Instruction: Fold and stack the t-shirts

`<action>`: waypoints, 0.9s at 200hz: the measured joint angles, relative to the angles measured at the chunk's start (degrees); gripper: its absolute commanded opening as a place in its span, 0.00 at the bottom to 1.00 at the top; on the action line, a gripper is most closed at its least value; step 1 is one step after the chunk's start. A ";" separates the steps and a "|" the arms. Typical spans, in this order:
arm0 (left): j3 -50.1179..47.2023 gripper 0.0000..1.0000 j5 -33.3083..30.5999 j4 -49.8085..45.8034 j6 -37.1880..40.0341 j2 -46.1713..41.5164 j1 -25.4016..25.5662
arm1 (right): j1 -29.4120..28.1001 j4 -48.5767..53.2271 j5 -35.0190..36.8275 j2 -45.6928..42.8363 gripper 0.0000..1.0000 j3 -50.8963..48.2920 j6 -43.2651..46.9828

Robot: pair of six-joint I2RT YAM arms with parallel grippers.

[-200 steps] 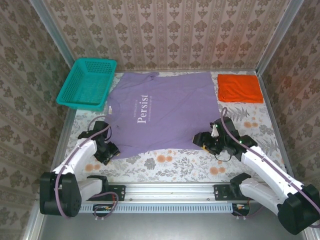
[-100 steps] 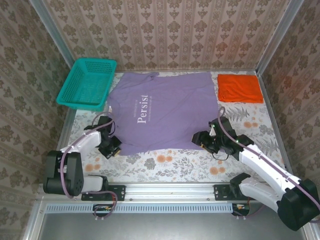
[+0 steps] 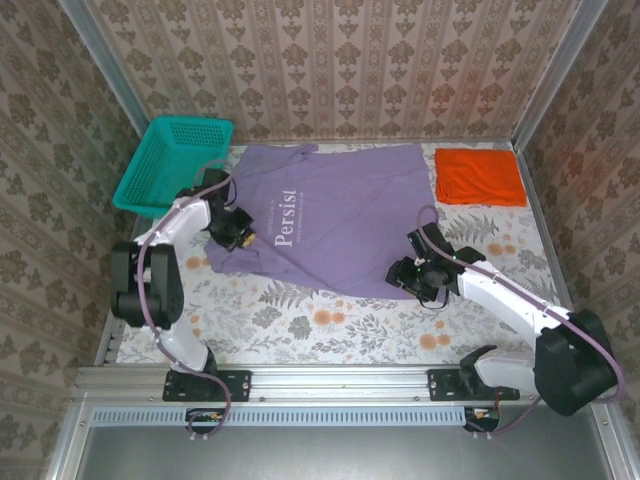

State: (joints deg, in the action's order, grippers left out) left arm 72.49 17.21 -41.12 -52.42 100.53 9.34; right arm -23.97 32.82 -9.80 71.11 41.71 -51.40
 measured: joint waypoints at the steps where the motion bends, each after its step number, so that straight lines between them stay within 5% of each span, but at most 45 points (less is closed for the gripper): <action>1: 0.22 0.41 0.07 0.00 -0.13 0.17 0.00 | 0.07 0.00 0.02 0.15 0.55 0.07 0.00; 27: 7.30 0.62 1.73 -1.03 1.07 6.71 -0.07 | 0.57 0.09 0.28 2.19 0.57 0.81 0.00; 53: 9.09 0.66 1.68 -2.89 3.08 6.73 -0.98 | 1.25 0.24 0.42 1.95 0.57 1.03 0.09; 92: 8.59 0.51 1.36 -4.48 7.32 4.31 -6.71 | 2.80 -0.07 0.39 -1.90 0.57 -0.24 0.13; 146: 7.10 0.03 1.68 -3.58 10.71 6.56 -6.58 | 3.58 -0.50 -0.15 -2.71 0.56 -2.80 0.13; 180: 9.70 0.05 0.76 -2.49 14.34 10.32 -6.05 | 4.13 -0.55 -0.92 -2.71 0.56 -2.80 0.17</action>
State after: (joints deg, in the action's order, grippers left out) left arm 82.19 17.98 -43.62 -38.09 110.85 3.29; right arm -19.84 32.27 -10.72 68.40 38.92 -51.22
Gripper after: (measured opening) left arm 0.044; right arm 0.562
